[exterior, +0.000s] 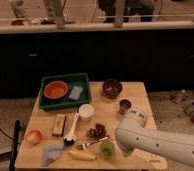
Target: Place pepper in paper cup
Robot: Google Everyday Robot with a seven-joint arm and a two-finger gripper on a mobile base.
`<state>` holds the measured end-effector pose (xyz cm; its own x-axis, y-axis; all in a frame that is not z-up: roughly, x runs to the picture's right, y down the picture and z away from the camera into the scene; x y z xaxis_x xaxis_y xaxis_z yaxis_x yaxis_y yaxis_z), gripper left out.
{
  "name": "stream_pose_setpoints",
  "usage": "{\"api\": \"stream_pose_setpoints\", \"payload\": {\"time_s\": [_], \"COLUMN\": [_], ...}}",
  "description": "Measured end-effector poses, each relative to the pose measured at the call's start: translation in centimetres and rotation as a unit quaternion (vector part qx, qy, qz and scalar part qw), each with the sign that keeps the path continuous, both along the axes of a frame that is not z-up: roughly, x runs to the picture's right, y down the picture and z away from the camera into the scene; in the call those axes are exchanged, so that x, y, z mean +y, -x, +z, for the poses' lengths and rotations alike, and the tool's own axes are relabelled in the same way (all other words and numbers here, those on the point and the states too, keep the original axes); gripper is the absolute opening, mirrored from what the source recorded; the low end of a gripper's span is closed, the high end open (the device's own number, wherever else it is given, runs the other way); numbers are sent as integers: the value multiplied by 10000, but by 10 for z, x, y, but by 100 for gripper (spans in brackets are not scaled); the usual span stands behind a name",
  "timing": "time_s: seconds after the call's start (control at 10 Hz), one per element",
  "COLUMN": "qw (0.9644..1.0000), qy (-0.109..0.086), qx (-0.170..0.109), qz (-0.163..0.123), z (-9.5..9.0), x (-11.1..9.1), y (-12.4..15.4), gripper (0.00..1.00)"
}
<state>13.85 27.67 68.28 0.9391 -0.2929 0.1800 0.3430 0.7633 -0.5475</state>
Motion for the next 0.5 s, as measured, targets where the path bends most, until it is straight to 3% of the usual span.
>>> {"api": "stream_pose_setpoints", "payload": {"time_s": [0.1,0.5], "qw": [10000,9990], "qy": [-53,-72], "qx": [-34,-297], "qz": [48,334], "z": [7,46], "x": [-10,-29], "y": [-20,-62], "gripper": [80,80]}}
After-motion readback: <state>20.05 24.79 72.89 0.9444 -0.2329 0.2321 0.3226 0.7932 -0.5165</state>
